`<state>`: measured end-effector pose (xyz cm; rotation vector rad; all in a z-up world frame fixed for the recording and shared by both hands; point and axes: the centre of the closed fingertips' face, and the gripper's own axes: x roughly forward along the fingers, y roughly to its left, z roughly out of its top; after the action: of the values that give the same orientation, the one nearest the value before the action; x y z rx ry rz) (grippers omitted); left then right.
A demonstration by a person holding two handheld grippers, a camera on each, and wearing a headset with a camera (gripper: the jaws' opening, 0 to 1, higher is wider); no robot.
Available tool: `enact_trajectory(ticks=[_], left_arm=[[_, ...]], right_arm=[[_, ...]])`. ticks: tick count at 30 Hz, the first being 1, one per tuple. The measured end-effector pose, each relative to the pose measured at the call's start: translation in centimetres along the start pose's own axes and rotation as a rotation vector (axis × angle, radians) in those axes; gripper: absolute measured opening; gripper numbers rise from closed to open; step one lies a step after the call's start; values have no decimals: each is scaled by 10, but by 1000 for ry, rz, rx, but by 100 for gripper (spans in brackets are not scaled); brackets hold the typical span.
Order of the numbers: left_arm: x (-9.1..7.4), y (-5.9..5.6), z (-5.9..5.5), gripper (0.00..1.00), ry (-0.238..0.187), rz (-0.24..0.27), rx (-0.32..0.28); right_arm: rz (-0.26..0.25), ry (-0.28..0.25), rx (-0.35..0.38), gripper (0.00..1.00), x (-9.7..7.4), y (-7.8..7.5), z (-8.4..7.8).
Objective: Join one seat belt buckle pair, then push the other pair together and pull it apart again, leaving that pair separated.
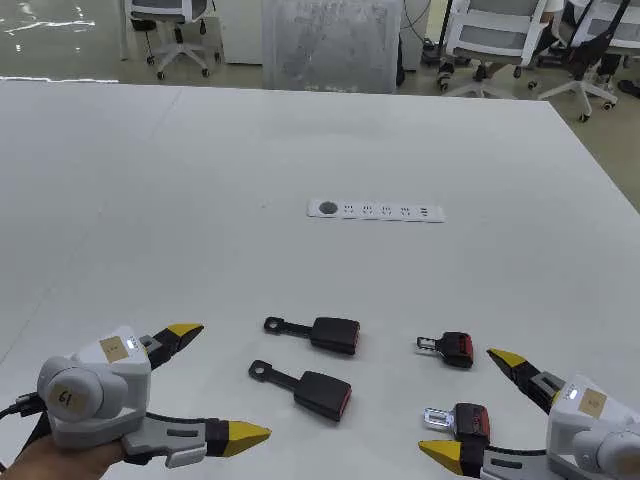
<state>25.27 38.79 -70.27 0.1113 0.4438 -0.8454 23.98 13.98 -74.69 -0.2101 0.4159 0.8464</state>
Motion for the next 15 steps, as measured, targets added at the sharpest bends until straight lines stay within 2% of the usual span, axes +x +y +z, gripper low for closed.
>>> enact_trajectory(ticks=[15], left_arm=[[1, -4, -3, 100, 9, -9, -4]], right_arm=[[-3, -5, 8, 96, -2, -3, 0]])
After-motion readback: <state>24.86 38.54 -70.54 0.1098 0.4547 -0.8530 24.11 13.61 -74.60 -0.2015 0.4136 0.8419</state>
